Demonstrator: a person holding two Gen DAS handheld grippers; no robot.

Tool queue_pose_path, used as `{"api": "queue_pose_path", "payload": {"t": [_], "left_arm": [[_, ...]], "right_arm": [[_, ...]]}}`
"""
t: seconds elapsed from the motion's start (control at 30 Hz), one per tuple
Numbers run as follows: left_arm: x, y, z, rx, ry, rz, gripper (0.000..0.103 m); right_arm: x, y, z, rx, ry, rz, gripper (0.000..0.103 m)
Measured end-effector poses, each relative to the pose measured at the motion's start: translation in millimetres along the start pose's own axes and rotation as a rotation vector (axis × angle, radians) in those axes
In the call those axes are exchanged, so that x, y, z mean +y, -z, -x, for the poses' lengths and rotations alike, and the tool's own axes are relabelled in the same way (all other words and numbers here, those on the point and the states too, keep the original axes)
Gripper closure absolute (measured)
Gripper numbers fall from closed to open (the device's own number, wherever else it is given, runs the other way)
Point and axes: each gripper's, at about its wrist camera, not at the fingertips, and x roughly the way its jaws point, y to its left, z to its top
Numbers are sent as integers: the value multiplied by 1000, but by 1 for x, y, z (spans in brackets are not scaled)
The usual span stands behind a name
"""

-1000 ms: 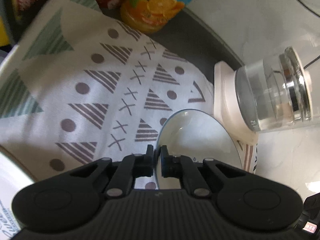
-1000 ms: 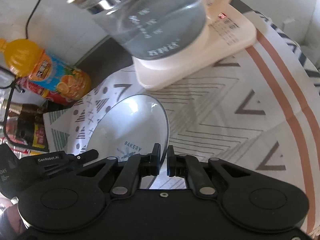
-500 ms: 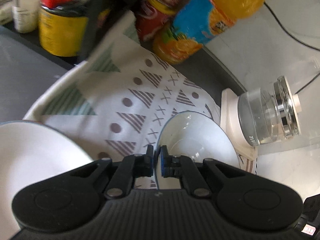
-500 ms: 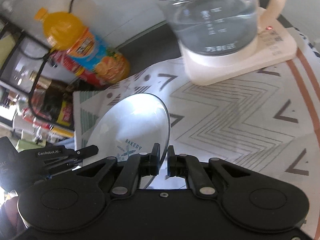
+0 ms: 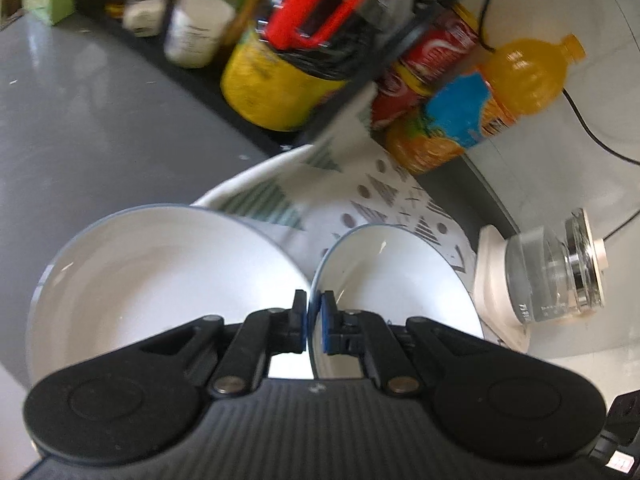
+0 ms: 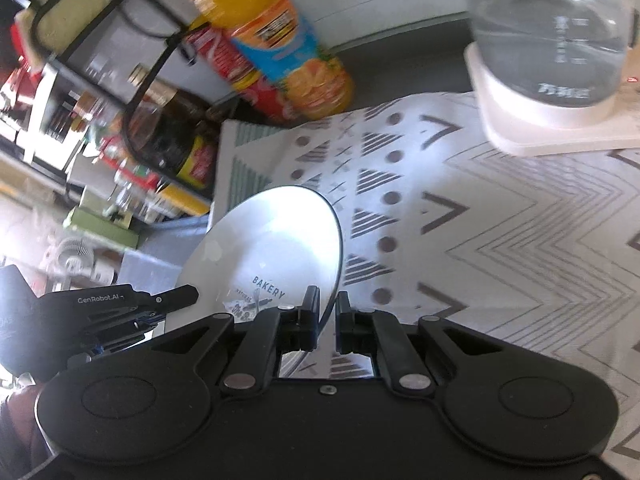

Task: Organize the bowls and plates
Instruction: 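Carry the 'BAKERY' plate with both grippers and lower it onto the plate stack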

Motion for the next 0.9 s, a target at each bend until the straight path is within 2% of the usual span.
{"api": "queue_pose_path", "payload": {"t": [0.5,0.9], "left_arm": [[55,21,30,-58,-50,112,98],[91,36,33,-63,-80,184,96]], "right_arm": [[34,11,-22,73,-50,101,95],[67,18,-35,111,-37,215,95]]}}
